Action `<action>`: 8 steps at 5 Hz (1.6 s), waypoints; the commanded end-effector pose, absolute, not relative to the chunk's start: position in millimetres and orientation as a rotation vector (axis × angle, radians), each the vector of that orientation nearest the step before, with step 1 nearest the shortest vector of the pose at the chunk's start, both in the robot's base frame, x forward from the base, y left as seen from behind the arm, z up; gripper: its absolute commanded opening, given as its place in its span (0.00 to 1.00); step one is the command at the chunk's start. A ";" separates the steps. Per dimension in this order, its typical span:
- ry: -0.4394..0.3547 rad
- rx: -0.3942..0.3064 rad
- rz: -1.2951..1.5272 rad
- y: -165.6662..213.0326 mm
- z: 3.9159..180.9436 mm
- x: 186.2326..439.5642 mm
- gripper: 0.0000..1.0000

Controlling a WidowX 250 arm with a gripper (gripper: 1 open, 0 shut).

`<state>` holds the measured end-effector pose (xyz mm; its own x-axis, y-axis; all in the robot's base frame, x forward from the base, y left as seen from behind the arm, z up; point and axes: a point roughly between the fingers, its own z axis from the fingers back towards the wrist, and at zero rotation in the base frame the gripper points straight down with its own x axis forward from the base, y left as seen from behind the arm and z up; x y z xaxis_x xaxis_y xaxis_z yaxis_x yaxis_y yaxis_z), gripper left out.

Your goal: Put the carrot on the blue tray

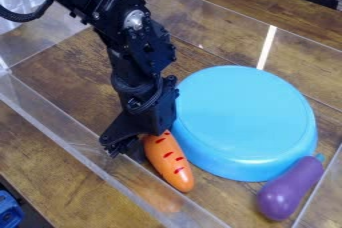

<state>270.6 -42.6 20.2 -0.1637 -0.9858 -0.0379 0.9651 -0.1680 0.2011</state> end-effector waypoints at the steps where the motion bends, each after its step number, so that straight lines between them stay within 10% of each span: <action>1: -0.167 0.206 -1.744 -47.0 29.2 285.7 0.00; 8: -0.138 0.248 -1.682 -55.1 51.7 285.1 0.00</action>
